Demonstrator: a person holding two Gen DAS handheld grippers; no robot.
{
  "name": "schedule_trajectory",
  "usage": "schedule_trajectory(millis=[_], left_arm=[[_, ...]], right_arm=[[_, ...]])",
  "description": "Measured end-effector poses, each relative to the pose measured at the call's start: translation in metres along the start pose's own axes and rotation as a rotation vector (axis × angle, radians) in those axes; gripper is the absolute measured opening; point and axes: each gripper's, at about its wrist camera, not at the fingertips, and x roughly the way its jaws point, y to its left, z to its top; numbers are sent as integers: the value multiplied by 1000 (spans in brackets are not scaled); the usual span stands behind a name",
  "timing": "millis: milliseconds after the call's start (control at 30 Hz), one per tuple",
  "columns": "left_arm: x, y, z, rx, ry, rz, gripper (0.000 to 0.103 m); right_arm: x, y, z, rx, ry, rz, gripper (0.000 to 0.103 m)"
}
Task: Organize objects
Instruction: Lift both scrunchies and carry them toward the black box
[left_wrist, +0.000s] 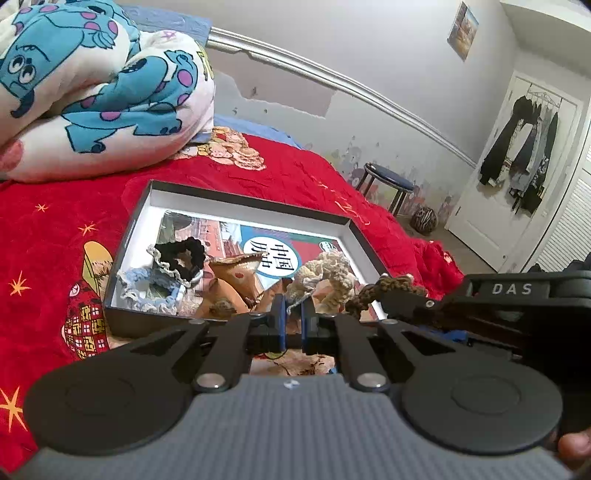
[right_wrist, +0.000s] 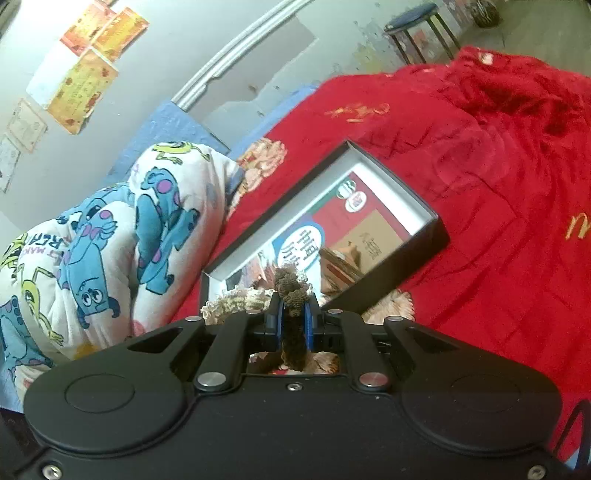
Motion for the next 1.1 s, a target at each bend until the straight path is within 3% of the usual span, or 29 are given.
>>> schedule_trajectory(millis=[433,667,1100], left_arm=[[-4,0,5,-3,-24,9,10],[-6,-3,5,15,-34,-4,10],[-9,-2,10,5,-51,-16,10]], right_arm=[[-2,5,1,3,-20,72,12],[-3,-2,4,67,-26,147,12],[-5,1,4,71,-52,198,12]])
